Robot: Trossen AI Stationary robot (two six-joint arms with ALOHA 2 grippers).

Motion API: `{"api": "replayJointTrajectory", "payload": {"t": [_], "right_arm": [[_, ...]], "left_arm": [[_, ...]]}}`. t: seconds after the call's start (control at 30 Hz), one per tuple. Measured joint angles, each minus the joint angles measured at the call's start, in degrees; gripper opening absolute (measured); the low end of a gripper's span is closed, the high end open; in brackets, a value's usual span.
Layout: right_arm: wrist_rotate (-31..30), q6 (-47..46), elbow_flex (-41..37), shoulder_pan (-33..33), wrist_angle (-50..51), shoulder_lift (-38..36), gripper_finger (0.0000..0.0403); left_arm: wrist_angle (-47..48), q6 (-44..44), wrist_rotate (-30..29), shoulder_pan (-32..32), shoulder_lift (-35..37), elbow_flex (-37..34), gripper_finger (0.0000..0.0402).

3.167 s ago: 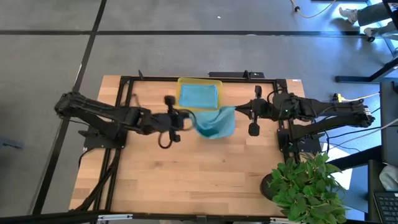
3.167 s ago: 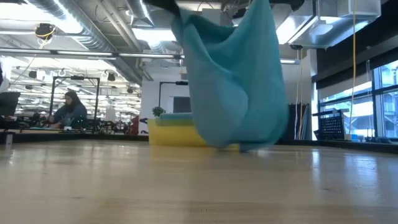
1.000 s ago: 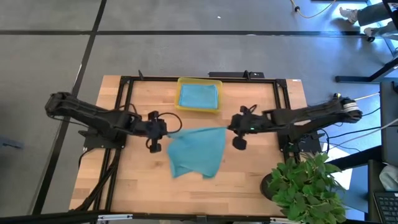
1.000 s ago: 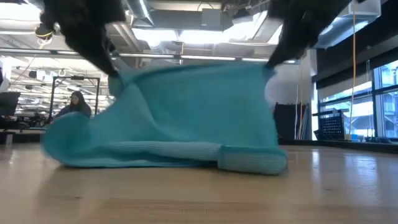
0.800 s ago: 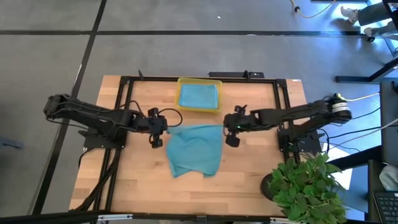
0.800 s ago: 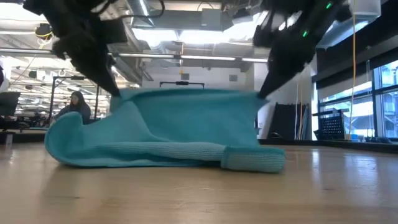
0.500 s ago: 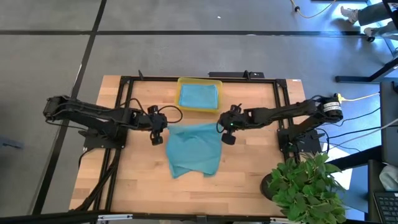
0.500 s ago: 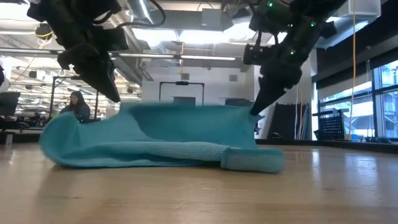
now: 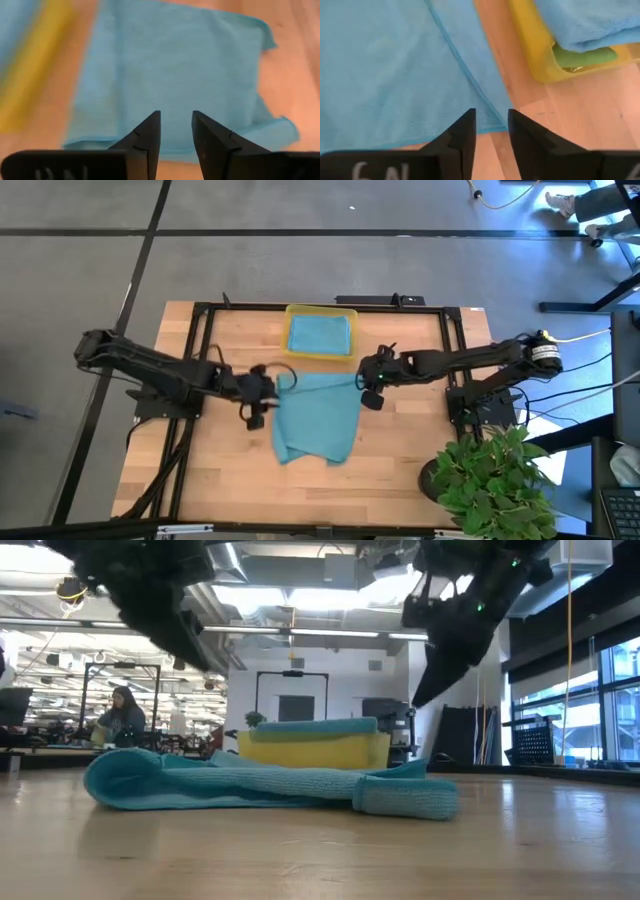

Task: Fold microfiber towels
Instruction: Fold the blue towel

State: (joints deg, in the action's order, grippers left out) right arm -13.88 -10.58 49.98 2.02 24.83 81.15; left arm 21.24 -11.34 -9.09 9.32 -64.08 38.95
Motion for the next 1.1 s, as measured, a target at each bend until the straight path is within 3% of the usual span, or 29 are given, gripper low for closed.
{"api": "replayJointTrajectory", "payload": {"t": [0.1,0.27,0.53,0.7,0.87,1.0,1.1], "right_arm": [[1.77,-1.04,0.0,-1.34,-2.58,-1.87,0.0123],[10.73,1.89,-1.51,-5.08,-15.49,0.09,0.0125],[11.55,1.88,-1.75,-6.51,-21.56,10.23,0.0102],[14.03,1.81,-1.75,-6.89,-25.99,15.51,0.008],[9.57,0.89,-1.75,-5.52,-25.77,19.75,0.0068],[8.95,0.26,-1.75,-4.7,-25.71,21.03,0.0067],[8.97,0.37,-1.75,-4.7,-26.37,21.09,0.0067]], "left_arm": [[-5.77,-1.79,-0.45,4.4,-4.16,-1.71,0.0101],[-14.25,-3.55,-1.06,9.62,-13.02,-2.26,0.0101],[-24.4,-6.12,0.65,13.33,-25.24,-2.33,0.0099],[-25.22,-11.0,5.36,14.45,-29.68,-2.24,0.0099],[-26.52,-14.46,13.12,16.37,-30.37,-2.14,0.0099],[-29.03,-15.31,22.99,18.83,-30.16,-2.24,0.0098],[-29.17,-13.77,25.37,20.11,-29.18,-1.03,0.0098]]}}
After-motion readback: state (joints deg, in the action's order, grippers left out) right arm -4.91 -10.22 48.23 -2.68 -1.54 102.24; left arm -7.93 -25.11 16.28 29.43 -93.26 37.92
